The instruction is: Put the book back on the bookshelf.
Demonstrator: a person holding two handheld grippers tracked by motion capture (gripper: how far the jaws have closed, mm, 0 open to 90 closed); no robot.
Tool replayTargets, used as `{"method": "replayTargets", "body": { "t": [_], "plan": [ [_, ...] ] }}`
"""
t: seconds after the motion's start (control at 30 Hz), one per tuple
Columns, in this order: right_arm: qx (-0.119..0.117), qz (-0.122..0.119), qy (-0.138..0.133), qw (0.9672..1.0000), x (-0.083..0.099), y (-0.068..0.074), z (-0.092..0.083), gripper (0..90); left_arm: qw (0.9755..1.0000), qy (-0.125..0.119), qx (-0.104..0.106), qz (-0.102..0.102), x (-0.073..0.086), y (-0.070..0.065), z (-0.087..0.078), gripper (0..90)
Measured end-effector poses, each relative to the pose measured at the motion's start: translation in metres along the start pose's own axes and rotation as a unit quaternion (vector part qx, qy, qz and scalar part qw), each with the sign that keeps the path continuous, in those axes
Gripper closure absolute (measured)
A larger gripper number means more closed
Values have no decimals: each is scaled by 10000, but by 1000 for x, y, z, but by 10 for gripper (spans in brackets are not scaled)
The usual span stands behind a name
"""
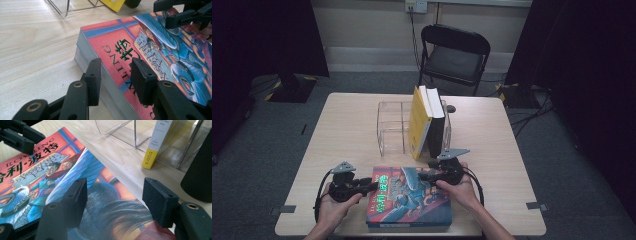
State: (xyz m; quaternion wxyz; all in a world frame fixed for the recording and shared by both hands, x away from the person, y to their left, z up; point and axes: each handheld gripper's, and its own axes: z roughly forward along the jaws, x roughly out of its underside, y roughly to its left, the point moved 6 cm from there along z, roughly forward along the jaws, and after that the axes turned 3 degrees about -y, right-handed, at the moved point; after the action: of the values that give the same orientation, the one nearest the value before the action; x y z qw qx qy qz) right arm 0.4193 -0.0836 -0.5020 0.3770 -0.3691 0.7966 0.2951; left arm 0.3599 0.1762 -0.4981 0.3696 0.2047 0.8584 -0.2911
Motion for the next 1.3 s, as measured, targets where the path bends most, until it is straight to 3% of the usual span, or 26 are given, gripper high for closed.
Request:
{"method": "replayTargets", "body": {
  "t": [0.17,0.27,0.33,0.53,0.77,0.93,1.03,1.1,1.3],
  "plan": [
    [-22,-19,16,10000,7,4,-9,400,10000,-20,-43,25,-4,-3,7,608],
    [11,-127,59,9999,10,7,-17,437,9998,1,7,181,-8,-6,14,609],
    [55,-187,75,9998,13,8,-22,444,9998,-9,23,181,-10,-8,19,610],
    [40,-21,47,10000,26,8,-39,467,9994,-16,171,312,-18,-15,35,615],
    [123,88,109,9998,37,19,-54,492,9986,48,239,477,-31,-24,56,620],
    [182,89,226,9995,41,25,-63,483,9986,104,283,427,-39,-29,69,625],
    [205,-49,342,9992,39,27,-62,464,9984,111,375,418,-41,-28,69,622],
    [180,-115,325,9992,35,28,-59,455,9983,123,513,266,-40,-25,68,619],
    [132,-194,95,9997,9,25,-50,456,9984,7,433,351,-40,-22,45,579]
  ]
}}
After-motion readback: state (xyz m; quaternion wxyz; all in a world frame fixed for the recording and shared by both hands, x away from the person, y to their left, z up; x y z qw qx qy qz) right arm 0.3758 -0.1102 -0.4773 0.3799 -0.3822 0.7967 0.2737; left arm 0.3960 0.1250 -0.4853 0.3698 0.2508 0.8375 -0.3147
